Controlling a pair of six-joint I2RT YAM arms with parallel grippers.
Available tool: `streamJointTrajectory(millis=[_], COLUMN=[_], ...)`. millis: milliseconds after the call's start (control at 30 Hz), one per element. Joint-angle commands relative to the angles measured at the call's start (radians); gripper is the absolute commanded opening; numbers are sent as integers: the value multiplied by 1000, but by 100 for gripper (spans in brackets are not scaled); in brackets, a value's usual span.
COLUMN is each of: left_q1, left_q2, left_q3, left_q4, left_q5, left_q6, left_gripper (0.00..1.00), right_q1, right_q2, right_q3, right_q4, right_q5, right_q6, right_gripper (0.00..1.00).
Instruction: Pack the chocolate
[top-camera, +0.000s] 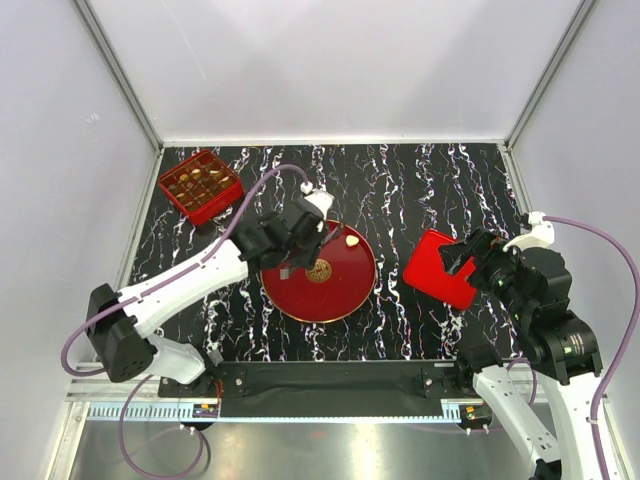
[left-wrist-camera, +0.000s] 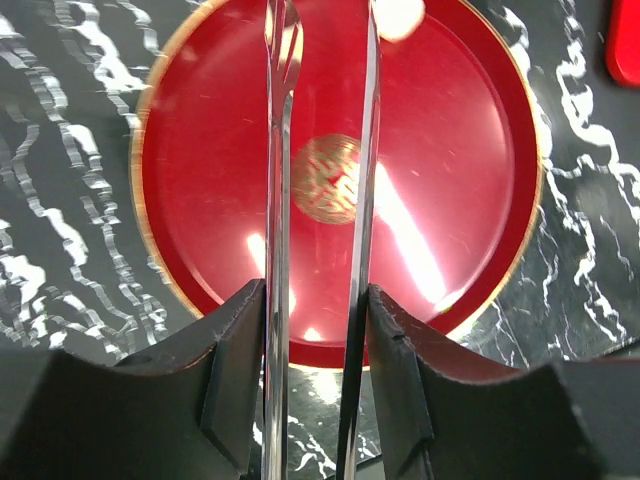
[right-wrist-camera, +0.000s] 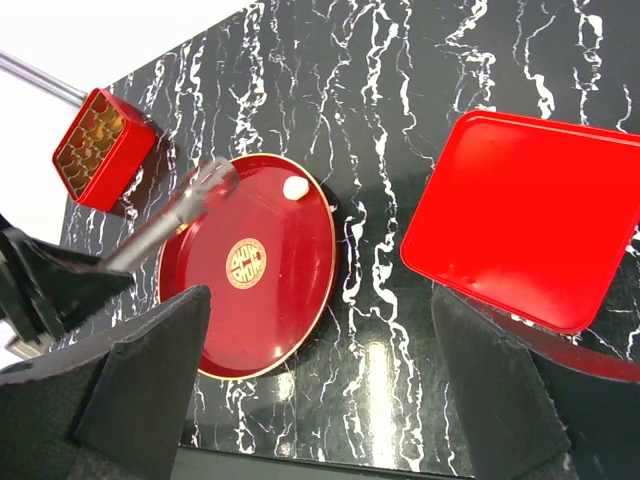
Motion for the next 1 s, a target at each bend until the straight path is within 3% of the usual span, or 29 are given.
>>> streamJointTrajectory(millis=[0,433,967], left_q1=[-36,-101,-101], left_q2=[17,192,275], left_q3=[-18,-54,-47], left_q4=[140,222,246], left_q5=[-9,-58,-84], left_q6=[5,36,30], left_gripper=[46,49,47], right_q1=[1,1,-1], right_q2=[-6,8,6], right_q3=[39,45,39], right_q4=[-1,5,17], right_q5=[26,34,35], right_q6=[13,1,1], right_gripper=[100,100,100])
